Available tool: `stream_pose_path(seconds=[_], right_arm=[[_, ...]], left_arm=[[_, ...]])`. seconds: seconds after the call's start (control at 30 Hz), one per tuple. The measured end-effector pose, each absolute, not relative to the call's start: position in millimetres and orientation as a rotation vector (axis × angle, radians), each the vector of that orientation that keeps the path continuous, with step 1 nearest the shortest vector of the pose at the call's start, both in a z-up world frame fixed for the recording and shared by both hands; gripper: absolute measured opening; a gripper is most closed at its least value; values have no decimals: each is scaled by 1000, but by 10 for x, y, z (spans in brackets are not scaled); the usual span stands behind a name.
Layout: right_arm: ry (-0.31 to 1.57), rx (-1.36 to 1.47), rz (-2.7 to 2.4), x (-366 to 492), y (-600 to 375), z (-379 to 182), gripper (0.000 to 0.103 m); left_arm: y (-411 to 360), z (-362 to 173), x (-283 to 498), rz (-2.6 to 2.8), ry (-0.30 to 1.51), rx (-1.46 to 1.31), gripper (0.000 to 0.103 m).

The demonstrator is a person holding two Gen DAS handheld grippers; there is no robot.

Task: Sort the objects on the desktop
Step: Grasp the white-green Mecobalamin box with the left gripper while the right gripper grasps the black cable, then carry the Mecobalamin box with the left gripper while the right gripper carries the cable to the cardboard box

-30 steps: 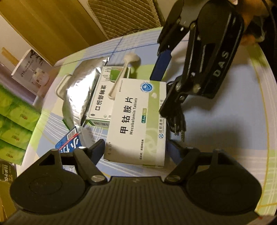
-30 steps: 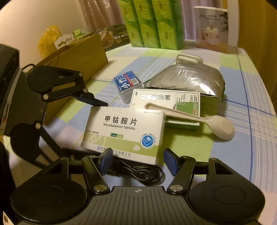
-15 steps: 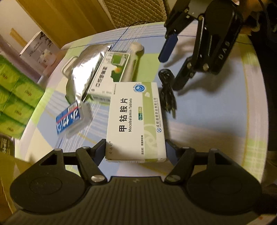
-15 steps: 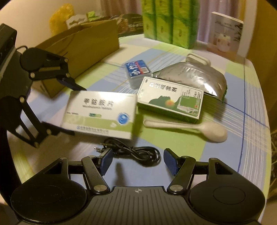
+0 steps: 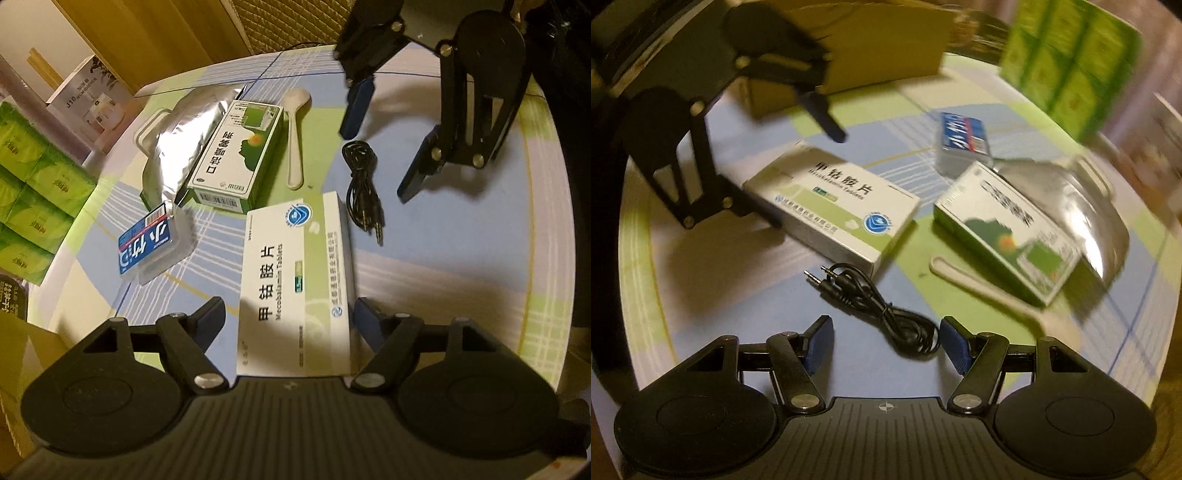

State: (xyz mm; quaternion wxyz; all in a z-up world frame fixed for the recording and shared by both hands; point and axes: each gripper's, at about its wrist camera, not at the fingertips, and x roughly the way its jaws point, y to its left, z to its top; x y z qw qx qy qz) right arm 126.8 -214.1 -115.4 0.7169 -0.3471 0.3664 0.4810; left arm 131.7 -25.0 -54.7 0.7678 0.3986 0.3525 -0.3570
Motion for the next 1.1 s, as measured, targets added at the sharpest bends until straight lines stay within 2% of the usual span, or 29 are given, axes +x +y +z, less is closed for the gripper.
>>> stream_pose_path(seconds=[0.23, 0.3, 0.47, 0.57, 0.73, 1.1], right_arm=[[844, -800, 1146, 1446, -1984, -1207, 62], [885, -775, 1148, 1494, -1978, -1203, 56], [969, -678, 1142, 1456, -2017, -1165, 21], [1007, -617, 1103, 1373, -2060, -1137, 11], [1047, -533, 1077, 1162, -2185, -1095, 11], [954, -585, 1015, 895, -2274, -1087, 15]], left_arm=[[-291, -592, 1373, -796, 780, 860, 74], [-292, -591, 1385, -797, 785, 849, 74], [-290, -591, 1391, -792, 799, 824, 73], [-286, -578, 1362, -791, 820, 800, 72], [-283, -552, 1224, -778, 846, 780, 70], [-315, -541, 1263, -753, 861, 734, 72]])
